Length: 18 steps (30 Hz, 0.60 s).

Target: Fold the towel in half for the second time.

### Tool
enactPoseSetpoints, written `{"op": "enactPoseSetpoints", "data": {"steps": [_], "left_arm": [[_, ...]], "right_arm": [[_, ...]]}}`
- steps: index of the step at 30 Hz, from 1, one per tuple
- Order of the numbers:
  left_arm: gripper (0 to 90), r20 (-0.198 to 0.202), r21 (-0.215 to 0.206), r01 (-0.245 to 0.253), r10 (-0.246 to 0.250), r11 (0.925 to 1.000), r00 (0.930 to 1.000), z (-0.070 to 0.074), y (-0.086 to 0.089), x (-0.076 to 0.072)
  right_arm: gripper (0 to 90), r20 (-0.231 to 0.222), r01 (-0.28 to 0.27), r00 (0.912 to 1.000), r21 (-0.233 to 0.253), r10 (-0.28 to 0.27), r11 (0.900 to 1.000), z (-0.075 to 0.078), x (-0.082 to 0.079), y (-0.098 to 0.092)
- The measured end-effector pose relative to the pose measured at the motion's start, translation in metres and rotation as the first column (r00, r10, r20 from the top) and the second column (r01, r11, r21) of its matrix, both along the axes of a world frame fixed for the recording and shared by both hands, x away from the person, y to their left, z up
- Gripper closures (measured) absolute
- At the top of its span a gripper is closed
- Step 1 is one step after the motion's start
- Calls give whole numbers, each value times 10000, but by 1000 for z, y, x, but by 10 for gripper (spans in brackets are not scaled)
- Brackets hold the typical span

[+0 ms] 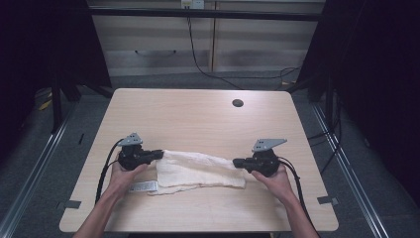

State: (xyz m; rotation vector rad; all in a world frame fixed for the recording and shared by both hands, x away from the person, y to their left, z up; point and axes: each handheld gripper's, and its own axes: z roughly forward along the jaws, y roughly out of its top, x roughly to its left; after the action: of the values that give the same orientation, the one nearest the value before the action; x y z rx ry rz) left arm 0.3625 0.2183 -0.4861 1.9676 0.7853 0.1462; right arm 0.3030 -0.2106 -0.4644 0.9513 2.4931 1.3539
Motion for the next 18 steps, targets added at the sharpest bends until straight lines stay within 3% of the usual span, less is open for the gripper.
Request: {"op": "enactPoseSetpoints", "data": {"steps": [9,18], "left_arm": [[860,103,4,122,-122,9999,9999,2,-1,-3],[860,307,118,370,-373,9992,9988,6,-3,-9]], "right_arm": [[885,-294,-341,9990,-493,326,9982,-10,-19,0],[885,-945,-426,9950,-1109,321,9929,-31,-29,1]]}}
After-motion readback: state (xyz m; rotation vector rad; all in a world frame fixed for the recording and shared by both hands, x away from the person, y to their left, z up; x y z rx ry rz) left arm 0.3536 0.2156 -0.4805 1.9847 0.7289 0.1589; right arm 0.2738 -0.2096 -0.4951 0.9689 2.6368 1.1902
